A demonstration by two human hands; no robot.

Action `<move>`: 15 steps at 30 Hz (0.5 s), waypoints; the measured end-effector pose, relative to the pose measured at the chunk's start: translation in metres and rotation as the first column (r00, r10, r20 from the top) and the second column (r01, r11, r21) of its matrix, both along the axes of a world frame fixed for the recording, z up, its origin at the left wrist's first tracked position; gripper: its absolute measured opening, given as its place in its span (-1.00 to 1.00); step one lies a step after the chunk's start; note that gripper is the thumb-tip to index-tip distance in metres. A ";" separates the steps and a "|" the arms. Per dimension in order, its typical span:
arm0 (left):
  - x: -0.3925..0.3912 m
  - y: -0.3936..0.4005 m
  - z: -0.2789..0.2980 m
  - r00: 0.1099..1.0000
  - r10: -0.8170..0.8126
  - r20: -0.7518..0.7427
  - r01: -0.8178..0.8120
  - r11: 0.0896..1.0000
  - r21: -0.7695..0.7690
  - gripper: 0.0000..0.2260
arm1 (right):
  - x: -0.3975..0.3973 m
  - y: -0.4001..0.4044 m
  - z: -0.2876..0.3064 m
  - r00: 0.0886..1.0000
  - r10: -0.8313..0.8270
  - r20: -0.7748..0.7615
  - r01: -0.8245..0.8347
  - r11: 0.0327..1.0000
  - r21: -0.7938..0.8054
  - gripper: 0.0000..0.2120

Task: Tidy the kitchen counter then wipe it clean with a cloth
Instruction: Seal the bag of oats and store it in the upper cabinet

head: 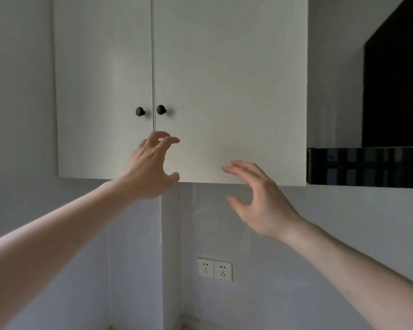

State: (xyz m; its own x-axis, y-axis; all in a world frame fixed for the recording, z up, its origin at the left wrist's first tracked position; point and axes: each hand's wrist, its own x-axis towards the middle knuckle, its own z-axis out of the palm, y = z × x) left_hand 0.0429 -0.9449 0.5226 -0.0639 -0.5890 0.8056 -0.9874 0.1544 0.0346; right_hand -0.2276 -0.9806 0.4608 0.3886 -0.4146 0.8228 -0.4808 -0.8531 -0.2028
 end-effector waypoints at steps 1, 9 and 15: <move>0.000 -0.002 0.012 0.999 0.033 0.020 -0.033 0.999 -0.010 -0.30 | 0.001 -0.002 0.011 1.000 -0.026 -0.012 0.026 0.999 -0.021 -0.45; 0.012 -0.028 0.085 0.958 0.273 0.089 -0.274 0.962 -0.002 -0.22 | -0.006 -0.022 0.066 0.970 -0.228 -0.079 0.217 0.967 -0.134 -0.40; 0.020 -0.047 0.095 0.920 0.375 0.118 -0.380 0.924 0.030 -0.24 | -0.017 -0.041 0.068 0.876 -0.436 -0.208 0.374 0.885 -0.278 -0.34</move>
